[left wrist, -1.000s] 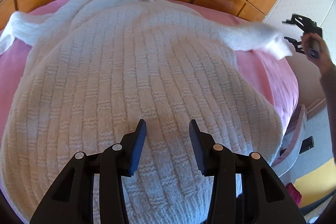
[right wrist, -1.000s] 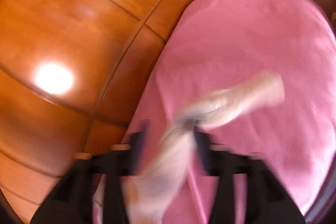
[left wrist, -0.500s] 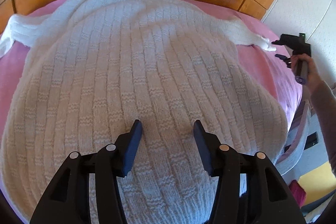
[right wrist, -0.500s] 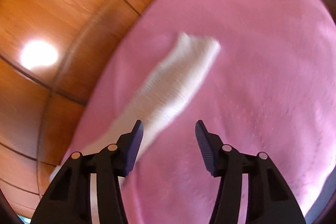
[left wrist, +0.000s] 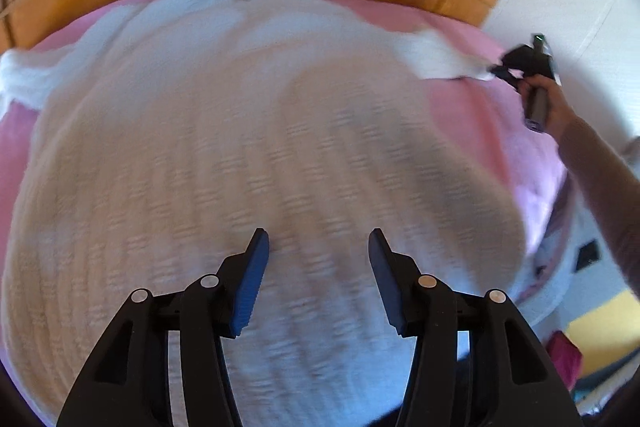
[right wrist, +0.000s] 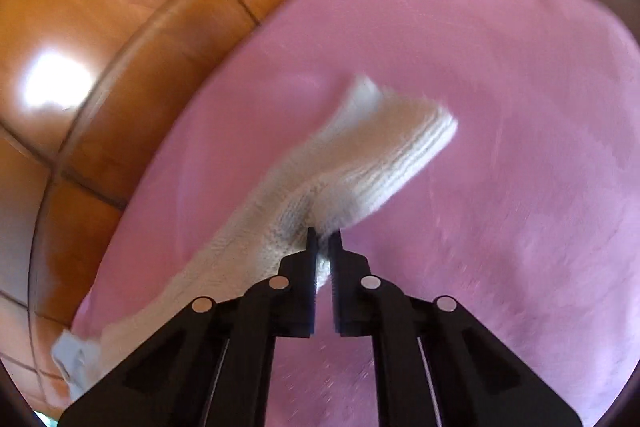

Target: Fold small clothes

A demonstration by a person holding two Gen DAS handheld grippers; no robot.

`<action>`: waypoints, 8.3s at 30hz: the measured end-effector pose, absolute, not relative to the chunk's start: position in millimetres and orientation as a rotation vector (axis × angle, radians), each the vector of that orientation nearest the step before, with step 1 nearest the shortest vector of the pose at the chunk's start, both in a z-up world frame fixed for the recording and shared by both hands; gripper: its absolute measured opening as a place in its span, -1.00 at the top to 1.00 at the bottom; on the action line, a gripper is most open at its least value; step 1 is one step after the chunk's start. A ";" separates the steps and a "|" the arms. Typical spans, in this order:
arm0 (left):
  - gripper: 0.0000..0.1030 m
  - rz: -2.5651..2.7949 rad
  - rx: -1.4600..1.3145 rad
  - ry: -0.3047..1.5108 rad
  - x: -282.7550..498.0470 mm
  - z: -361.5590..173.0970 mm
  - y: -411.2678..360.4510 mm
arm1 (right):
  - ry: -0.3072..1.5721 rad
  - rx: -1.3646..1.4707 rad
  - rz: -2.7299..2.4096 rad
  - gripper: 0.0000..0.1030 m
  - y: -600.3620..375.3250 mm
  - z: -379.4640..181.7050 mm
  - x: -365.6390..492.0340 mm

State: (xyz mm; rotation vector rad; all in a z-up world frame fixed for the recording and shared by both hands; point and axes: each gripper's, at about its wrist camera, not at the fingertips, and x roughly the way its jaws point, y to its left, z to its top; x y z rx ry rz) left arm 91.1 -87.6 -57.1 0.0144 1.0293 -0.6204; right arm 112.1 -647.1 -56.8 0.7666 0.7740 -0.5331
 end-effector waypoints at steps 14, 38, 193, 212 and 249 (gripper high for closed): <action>0.02 -1.062 0.180 1.094 59.2 -59.1 -198.5 | 0.777 0.572 -0.662 1.00 -647.9 -1.1 76.9; 0.99 -1.175 -0.024 1.083 68.7 -50.1 -180.7 | 0.849 0.787 -0.555 0.86 -647.4 -56.9 65.4; 0.94 -0.332 -0.005 0.798 368.9 -41.6 18.8 | 0.908 -0.202 0.270 0.93 -230.8 -51.3 365.0; 0.20 -0.069 -0.220 0.884 267.8 -39.2 112.9 | 0.918 0.050 0.072 -0.60 -274.7 -61.2 206.3; 0.68 -0.421 -0.642 1.041 61.0 -90.2 139.5 | 0.927 0.246 0.026 -0.87 -351.6 -55.7 51.1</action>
